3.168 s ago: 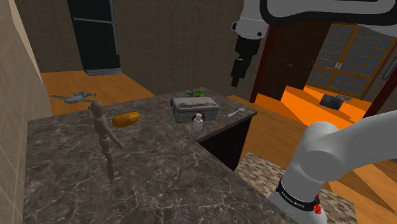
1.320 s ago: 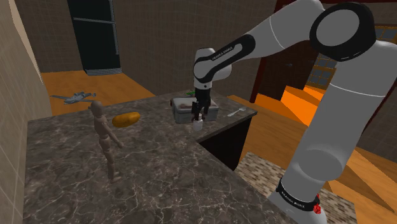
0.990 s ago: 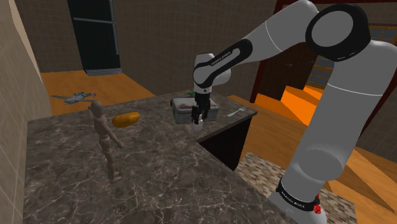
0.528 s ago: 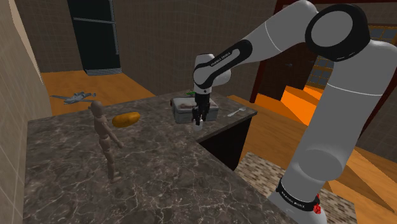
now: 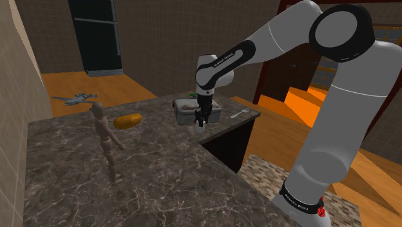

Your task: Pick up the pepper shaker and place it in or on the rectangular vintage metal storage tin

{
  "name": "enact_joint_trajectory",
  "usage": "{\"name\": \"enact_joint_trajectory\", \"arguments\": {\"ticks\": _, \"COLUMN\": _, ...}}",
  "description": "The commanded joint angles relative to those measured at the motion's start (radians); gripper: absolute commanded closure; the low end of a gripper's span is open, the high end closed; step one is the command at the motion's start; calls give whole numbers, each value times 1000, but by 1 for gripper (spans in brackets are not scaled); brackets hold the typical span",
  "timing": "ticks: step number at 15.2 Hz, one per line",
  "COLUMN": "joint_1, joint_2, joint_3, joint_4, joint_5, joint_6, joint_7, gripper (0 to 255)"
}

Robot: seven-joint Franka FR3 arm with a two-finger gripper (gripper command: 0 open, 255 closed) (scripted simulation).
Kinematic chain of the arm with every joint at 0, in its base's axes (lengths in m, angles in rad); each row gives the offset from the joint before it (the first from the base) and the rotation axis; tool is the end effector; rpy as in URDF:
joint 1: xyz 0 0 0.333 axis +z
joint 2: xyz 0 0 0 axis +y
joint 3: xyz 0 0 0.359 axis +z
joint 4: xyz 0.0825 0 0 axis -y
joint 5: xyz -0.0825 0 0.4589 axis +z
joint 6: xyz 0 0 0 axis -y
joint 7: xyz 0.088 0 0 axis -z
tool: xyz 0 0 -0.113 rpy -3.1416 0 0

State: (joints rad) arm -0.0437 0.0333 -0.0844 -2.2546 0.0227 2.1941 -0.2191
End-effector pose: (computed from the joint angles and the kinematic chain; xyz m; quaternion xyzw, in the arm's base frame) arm 0.5670 -0.0721 0.3290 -0.9981 -0.0383 0.0448 0.0155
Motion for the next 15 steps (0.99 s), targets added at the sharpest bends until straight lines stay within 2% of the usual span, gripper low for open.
{"name": "enact_joint_trajectory", "arguments": {"ticks": 1, "joint_1": 0, "joint_2": 1, "joint_3": 0, "joint_4": 0, "joint_5": 0, "joint_6": 0, "joint_7": 0, "gripper": 255}}
{"name": "enact_joint_trajectory", "arguments": {"ticks": 15, "joint_1": 0, "joint_2": -92, "joint_3": 1, "joint_4": 93, "joint_5": -11, "joint_6": -185, "joint_7": 10, "gripper": 255}}
